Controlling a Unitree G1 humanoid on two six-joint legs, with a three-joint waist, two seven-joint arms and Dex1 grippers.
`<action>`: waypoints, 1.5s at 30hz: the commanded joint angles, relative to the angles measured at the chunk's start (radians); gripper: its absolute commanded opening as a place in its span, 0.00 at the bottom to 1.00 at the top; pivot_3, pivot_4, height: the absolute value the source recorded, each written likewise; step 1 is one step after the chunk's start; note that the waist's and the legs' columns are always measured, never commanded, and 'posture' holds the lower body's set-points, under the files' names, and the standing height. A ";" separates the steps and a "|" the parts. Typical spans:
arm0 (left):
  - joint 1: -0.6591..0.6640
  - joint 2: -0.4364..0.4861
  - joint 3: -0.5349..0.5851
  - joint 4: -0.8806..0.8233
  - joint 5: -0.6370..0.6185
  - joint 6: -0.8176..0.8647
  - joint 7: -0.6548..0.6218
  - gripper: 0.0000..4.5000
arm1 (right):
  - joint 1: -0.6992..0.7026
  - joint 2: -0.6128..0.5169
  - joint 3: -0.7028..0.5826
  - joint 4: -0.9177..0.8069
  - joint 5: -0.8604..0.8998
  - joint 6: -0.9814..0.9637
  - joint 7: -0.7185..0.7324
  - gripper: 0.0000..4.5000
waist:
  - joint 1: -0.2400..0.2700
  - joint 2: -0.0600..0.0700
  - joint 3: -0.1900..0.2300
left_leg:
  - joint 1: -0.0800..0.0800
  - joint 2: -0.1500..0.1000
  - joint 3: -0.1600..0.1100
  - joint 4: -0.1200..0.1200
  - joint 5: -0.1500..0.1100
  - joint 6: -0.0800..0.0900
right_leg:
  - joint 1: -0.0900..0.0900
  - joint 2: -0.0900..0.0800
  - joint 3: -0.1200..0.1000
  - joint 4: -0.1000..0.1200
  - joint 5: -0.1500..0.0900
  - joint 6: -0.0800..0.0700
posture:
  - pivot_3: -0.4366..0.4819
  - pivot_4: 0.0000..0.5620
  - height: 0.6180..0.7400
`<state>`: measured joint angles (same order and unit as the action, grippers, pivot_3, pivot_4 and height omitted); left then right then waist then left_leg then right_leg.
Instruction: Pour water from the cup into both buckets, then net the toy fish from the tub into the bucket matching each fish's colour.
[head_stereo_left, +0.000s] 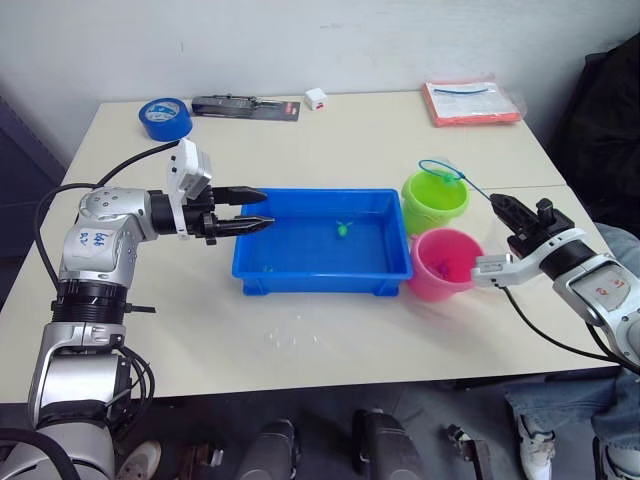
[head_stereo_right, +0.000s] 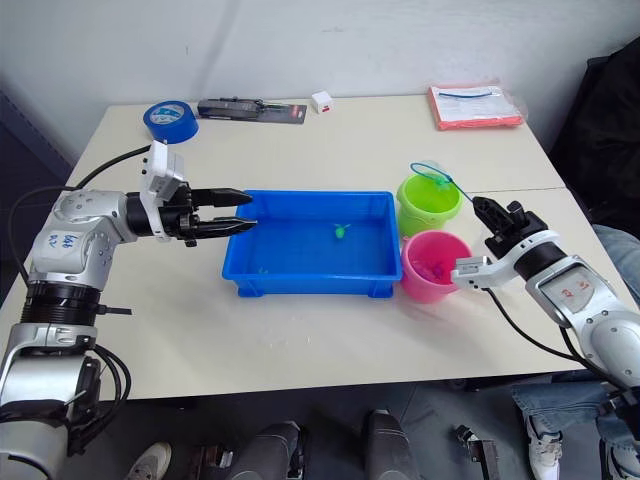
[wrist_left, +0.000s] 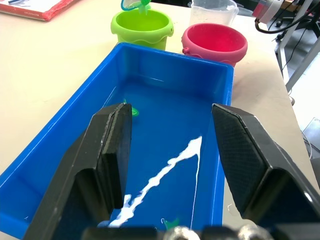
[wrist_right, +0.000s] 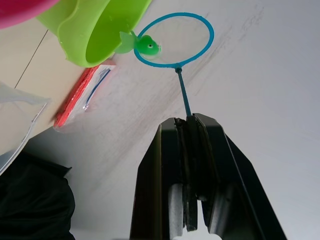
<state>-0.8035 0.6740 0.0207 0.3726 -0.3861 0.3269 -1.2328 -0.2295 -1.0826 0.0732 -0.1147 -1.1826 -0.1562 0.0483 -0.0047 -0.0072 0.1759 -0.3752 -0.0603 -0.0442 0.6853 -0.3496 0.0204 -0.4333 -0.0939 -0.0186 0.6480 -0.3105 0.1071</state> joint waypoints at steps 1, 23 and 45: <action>0.001 0.010 0.022 -0.019 -0.001 -0.007 0.003 0.62 | -0.002 0.005 -0.026 -0.027 0.013 0.004 -0.010 0.18 | 0.000 0.000 0.000 | 0.000 0.000 0.000 0.000 0.000 0.000 | 0.000 0.000 0.000 0.000 0.000 0.000 | 0.48 0.27 0.98; 0.002 0.056 0.050 -0.017 -0.024 0.032 -0.032 0.62 | -0.372 0.129 -0.109 -0.183 1.231 0.527 0.860 0.18 | -0.021 0.000 0.000 | 0.000 0.002 -0.004 0.001 0.000 0.000 | 0.003 -0.001 -0.002 -0.002 0.000 0.000 | 0.48 0.27 0.98; 0.079 0.054 0.079 -0.113 -0.031 0.052 0.012 0.62 | -0.950 0.156 0.262 0.176 2.036 1.771 0.626 0.18 | 0.002 0.000 0.000 | -0.002 0.000 -0.009 0.004 -0.001 -0.001 | 0.002 -0.004 0.001 -0.001 0.000 0.000 | 0.48 0.27 0.98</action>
<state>-0.7297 0.7197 0.0718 0.3047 -0.3943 0.3772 -1.2280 -1.1377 -0.9250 0.3121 0.0169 0.7772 1.6102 0.7331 -0.0031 -0.0072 0.1760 -0.3776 -0.0599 -0.0529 0.6893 -0.3505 0.0194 -0.4313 -0.0983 -0.0182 0.6464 -0.3106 0.1068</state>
